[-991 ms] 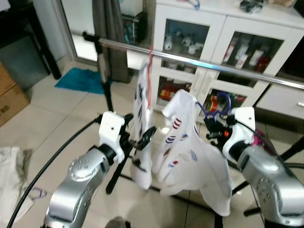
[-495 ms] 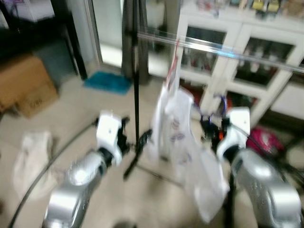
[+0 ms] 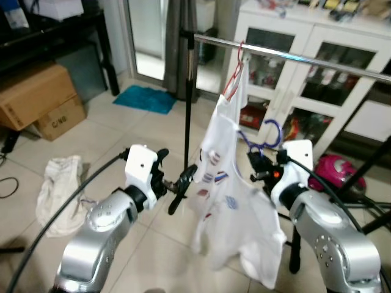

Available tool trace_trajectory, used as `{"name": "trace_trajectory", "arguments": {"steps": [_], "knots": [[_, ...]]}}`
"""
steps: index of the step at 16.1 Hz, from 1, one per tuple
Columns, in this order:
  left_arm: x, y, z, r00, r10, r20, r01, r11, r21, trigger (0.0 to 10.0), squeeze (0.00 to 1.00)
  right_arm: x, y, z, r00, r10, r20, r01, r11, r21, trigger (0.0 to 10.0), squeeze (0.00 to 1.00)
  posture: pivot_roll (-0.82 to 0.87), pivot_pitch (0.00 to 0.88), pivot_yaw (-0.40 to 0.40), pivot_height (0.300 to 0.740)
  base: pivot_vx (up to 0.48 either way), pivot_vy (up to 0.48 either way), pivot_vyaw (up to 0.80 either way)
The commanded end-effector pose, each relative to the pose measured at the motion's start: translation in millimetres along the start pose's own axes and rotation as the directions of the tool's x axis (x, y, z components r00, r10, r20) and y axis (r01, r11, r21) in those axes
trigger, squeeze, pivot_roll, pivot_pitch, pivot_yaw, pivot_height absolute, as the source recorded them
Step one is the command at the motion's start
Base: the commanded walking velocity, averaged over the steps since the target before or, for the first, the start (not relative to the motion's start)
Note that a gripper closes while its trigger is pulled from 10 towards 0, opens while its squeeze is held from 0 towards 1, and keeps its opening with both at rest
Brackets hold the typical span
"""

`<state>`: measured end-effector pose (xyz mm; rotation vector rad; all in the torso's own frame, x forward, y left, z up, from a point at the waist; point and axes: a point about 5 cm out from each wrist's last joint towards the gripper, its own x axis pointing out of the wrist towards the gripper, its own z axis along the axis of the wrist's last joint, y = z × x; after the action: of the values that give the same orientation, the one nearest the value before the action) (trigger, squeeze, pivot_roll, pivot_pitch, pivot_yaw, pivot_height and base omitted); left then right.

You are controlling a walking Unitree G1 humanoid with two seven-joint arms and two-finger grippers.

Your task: Hang hanger

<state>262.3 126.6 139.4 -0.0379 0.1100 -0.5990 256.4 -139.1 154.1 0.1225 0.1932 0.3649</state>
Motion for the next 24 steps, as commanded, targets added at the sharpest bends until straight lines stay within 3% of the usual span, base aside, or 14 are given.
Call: {"name": "trace_trajectory", "arguments": {"steps": [1, 4, 5, 6, 7, 8, 12, 13, 14, 15, 24], "knots": [[12.1, 1.0, 8.9, 0.999, -0.018, 0.038, 0.018, 1.000, -0.004, 10.0, 1.00, 1.4, 7.7, 18.4, 0.994, 0.061, 0.089, -0.060, 0.998, -0.012, 0.0, 0.00, 0.07, 0.000, -0.041, 0.740, 0.000, 0.000, 0.00], [28.9, 8.7, 13.4, 1.000, 0.011, 0.013, -0.012, 0.996, 0.089, 10.0, 1.00, 7.3, 17.4, 22.0, 0.984, 0.142, 0.111, -0.144, 0.990, 0.010, 0.0, 0.00, 0.06, 0.000, -0.027, 0.740, 0.000, 0.000, 0.00], [43.6, 10.4, 18.9, 1.000, 0.012, 0.014, -0.014, 0.990, 0.137, 10.0, 1.00, 11.2, 25.5, 25.9, 0.969, 0.213, 0.123, -0.214, 0.977, -0.006, 0.0, 0.00, 0.06, 0.000, -0.028, 0.740, 0.000, 0.000, 0.00], [50.4, 8.3, 22.5, 1.000, -0.015, 0.026, 0.011, 0.990, 0.138, 10.0, 0.69, 12.4, 29.6, 27.5, 0.962, 0.245, 0.121, -0.243, 0.970, -0.025, 0.0, 0.00, 0.06, 0.000, -0.031, 0.740, 0.000, 0.000, 0.00], [55.2, 7.0, 23.8, 0.999, -0.027, 0.027, 0.023, 0.990, 0.138, 10.0, 0.16, 12.6, 33.1, 28.2, 0.956, 0.268, 0.119, -0.265, 0.964, -0.034, 0.0, 0.00, 0.05, 0.000, -0.030, 0.740, 0.000, 0.000, 0.00], [59.4, 6.9, 23.3, 0.999, -0.029, 0.023, 0.025, 0.990, 0.142, 10.0, 0.00, 12.2, 36.9, 29.3, 0.949, 0.292, 0.123, -0.289, 0.956, -0.039, 0.0, 0.00, 0.05, 0.000, -0.024, 0.740, 0.000, 0.000, 0.00], [69.7, 1.5, 23.8, 0.996, -0.080, 0.037, 0.074, 0.986, 0.150, 9.8, 0.00, 10.8, 40.8, 29.7, 0.938, 0.324, 0.124, -0.320, 0.946, -0.051, 0.0, 0.00, 0.05, 0.000, -0.023, 0.740, 0.000, 0.000, 0.00], [71.4, 1.2, 24.9, 0.996, -0.077, 0.041, 0.070, 0.986, 0.148, 4.8, 0.00, 10.8, 40.1, 29.9, 0.939, 0.321, 0.124, -0.317, 0.947, -0.054, 0.0, 0.00, 0.04, 0.000, -0.016, 0.740, 0.000, 0.000, 0.00], [71.9, 1.2, 25.1, 0.997, -0.070, 0.041, 0.063, 0.986, 0.152, 2.9, 0.00, 10.7, 39.2, 30.0, 0.941, 0.316, 0.124, -0.312, 0.949, -0.055, 0.0, 0.00, 0.04, 0.000, -0.016, 0.740, 0.000, 0.000, 0.00], [72.4, 1.1, 25.0, 0.997, -0.062, 0.041, 0.055, 0.986, 0.159, 0.0, 0.00, 10.6, 37.8, 30.2, 0.943, 0.308, 0.125, -0.304, 0.951, -0.055, 0.0, 0.00, 0.04, 0.000, -0.012, 0.740, 0.000, 0.000, 0.00], [68.0, 17.1, 19.8, 0.997, 0.070, 0.040, -0.076, 0.981, 0.181, 0.0, 0.00, 11.1, 33.2, 32.2, 0.946, 0.289, 0.149, -0.292, 0.956, 0.000, 0.0, 0.00, 0.05, 0.000, -0.010, 0.740, 0.000, 0.000, 0.00]]}}
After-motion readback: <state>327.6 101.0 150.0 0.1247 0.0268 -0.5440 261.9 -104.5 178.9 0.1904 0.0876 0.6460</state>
